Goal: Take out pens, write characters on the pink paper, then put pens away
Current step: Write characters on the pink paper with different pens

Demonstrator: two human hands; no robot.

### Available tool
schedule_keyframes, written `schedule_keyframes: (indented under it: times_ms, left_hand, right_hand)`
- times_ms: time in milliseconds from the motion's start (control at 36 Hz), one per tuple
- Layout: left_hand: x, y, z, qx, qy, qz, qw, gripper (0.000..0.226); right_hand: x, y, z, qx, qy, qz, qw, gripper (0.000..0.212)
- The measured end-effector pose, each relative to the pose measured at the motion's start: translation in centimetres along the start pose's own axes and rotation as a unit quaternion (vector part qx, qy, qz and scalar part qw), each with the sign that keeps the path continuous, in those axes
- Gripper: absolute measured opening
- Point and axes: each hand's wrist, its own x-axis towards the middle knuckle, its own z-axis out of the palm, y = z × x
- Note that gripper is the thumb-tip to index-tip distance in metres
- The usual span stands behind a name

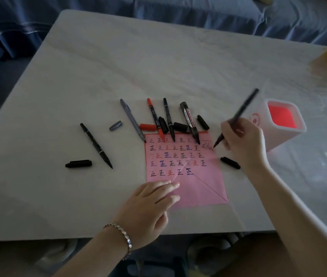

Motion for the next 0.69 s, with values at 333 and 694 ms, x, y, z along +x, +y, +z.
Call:
schedule_keyframes:
  times_ms: [333,694]
  left_hand:
    - [0.0,0.2,-0.2,0.007,-0.011,-0.015,1.000,0.034]
    - [0.0,0.3,-0.3,-0.013,-0.003,-0.017,1.000,0.034]
  right_hand:
    - [-6.5,3.2,1.4,0.125,-0.011,-0.009,0.992,0.013]
    - [-7.1,4.7,3.0,0.090,0.114,0.017,0.989,0.039]
